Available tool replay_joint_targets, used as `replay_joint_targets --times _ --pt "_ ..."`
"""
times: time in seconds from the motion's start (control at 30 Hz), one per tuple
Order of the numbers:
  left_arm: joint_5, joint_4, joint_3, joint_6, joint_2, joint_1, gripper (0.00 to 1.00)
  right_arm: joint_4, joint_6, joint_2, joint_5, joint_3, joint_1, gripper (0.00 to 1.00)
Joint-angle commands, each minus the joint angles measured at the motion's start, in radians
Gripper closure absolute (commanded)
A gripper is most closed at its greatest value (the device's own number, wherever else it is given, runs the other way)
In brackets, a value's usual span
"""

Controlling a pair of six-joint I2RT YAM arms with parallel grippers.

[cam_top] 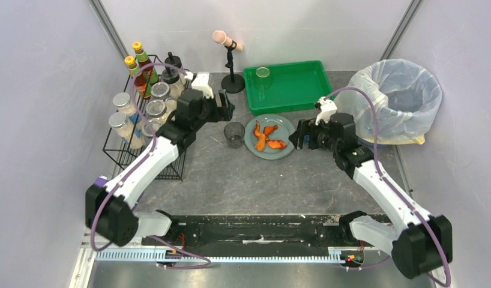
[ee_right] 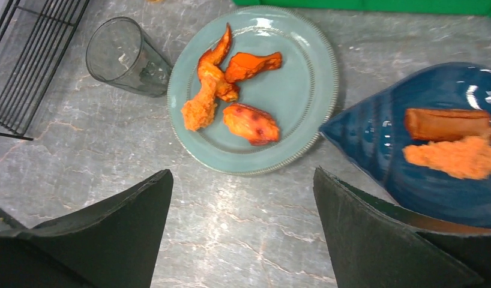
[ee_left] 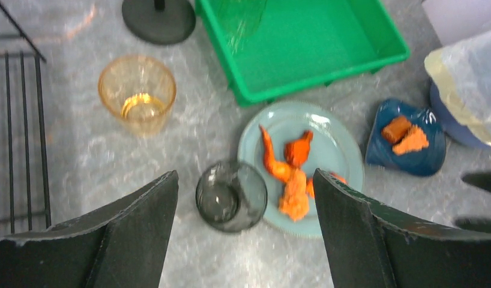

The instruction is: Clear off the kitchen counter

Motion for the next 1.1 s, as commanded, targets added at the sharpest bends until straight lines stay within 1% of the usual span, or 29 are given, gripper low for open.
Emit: replay_joint_targets --times 0.0,0.13,0.23,0.33,0.5,0.6,0.77,1.07 --pt "0.007 -0.062 -0.135 -0.093 -0.158 -0.006 0.12 -0.018 0.078 0.124 -0.009 0.132 0.051 0.11" --pt "0.021 -0.107 -0.230 -0.134 -0.257 -0.008 0.13 -0.020 0.124 0.254 0.062 0.219 0.138 0.10" --pt "0.049 -0.129 -0.274 -0.157 -0.301 -0.008 0.13 -0.020 0.164 0.365 0.104 0.294 0.194 0.11" --pt "0.096 -0.142 -0.301 -0.175 -0.331 -0.010 0.13 0.002 0.216 0.486 0.113 0.374 0.230 0.15" --pt "0.117 -0.182 -0.324 -0.193 -0.367 -0.011 0.13 0.049 0.274 0.654 0.152 0.503 0.273 0.22" --pt "0.127 -0.208 -0.331 -0.197 -0.379 -0.011 0.13 0.055 0.294 0.744 0.142 0.577 0.288 0.28" --pt "0.134 -0.220 -0.350 -0.208 -0.390 -0.013 0.13 0.089 0.324 0.846 0.104 0.636 0.303 0.35" --pt "0.144 -0.223 -0.334 -0.201 -0.370 -0.013 0.14 0.133 0.340 0.954 0.030 0.670 0.315 0.48"
